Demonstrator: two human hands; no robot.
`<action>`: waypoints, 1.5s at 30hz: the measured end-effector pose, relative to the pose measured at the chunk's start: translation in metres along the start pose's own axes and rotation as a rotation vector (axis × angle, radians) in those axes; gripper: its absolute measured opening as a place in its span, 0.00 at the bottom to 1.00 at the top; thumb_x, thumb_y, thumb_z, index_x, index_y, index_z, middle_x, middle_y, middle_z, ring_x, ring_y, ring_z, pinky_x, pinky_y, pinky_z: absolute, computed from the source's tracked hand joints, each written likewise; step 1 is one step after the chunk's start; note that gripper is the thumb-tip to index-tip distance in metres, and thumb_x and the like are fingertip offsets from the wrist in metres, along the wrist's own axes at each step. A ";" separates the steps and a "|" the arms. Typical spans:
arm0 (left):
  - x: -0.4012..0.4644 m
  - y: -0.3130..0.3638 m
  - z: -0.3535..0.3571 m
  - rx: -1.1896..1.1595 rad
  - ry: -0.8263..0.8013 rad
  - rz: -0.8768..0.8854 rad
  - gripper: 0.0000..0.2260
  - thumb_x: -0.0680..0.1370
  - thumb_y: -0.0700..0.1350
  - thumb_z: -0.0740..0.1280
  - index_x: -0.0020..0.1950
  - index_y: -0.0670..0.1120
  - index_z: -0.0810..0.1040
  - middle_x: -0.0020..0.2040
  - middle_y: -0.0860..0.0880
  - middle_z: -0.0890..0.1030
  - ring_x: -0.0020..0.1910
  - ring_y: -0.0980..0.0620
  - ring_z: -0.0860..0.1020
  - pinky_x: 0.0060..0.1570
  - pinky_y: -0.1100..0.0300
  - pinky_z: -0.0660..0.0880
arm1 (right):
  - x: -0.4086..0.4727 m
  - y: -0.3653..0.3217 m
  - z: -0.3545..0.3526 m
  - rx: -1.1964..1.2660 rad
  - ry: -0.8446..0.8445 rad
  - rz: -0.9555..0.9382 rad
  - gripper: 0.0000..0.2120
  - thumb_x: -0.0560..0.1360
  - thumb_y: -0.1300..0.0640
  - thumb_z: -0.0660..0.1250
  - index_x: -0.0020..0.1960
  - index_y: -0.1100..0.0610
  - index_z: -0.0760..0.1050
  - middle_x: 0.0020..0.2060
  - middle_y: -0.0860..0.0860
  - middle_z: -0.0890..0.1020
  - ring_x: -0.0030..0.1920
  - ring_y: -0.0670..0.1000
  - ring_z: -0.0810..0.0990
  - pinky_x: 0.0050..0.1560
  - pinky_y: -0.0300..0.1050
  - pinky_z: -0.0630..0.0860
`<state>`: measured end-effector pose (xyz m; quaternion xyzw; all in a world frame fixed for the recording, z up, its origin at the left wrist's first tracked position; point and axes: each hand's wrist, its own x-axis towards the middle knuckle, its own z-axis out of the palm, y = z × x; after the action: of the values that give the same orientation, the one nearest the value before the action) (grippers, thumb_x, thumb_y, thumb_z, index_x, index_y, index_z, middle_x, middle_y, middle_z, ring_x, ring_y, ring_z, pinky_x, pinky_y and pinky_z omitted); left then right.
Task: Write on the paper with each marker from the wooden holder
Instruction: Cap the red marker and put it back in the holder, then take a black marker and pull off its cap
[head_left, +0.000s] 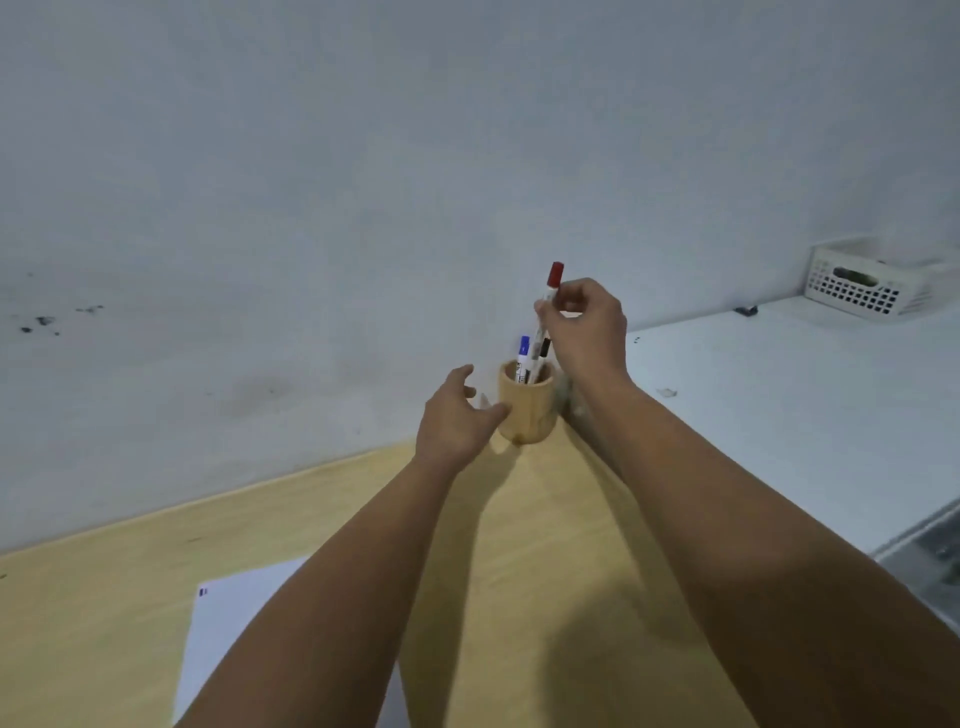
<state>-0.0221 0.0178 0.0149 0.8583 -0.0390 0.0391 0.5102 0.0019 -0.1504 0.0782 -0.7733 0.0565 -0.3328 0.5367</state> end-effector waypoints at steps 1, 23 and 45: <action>0.006 -0.002 0.010 0.018 -0.019 0.000 0.38 0.74 0.53 0.77 0.81 0.50 0.65 0.70 0.46 0.77 0.65 0.47 0.78 0.62 0.51 0.76 | 0.005 0.007 0.001 -0.015 0.003 -0.002 0.06 0.78 0.57 0.76 0.49 0.53 0.79 0.42 0.42 0.83 0.44 0.35 0.80 0.44 0.27 0.72; 0.031 -0.021 0.070 0.128 0.048 0.091 0.29 0.76 0.54 0.74 0.73 0.61 0.65 0.60 0.59 0.80 0.53 0.54 0.80 0.51 0.53 0.80 | 0.007 0.080 0.039 -0.254 -0.117 0.234 0.09 0.79 0.50 0.74 0.54 0.53 0.88 0.47 0.49 0.90 0.47 0.52 0.87 0.48 0.47 0.80; -0.087 0.020 -0.126 0.010 0.207 0.041 0.41 0.75 0.77 0.53 0.48 0.38 0.79 0.46 0.42 0.84 0.47 0.41 0.83 0.53 0.39 0.81 | -0.116 -0.081 0.016 0.125 -0.632 0.114 0.09 0.83 0.59 0.68 0.59 0.56 0.86 0.44 0.53 0.87 0.34 0.50 0.80 0.35 0.42 0.74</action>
<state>-0.1145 0.1217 0.0830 0.8513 -0.0035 0.1380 0.5061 -0.1002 -0.0529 0.0927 -0.7994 -0.0904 -0.0487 0.5919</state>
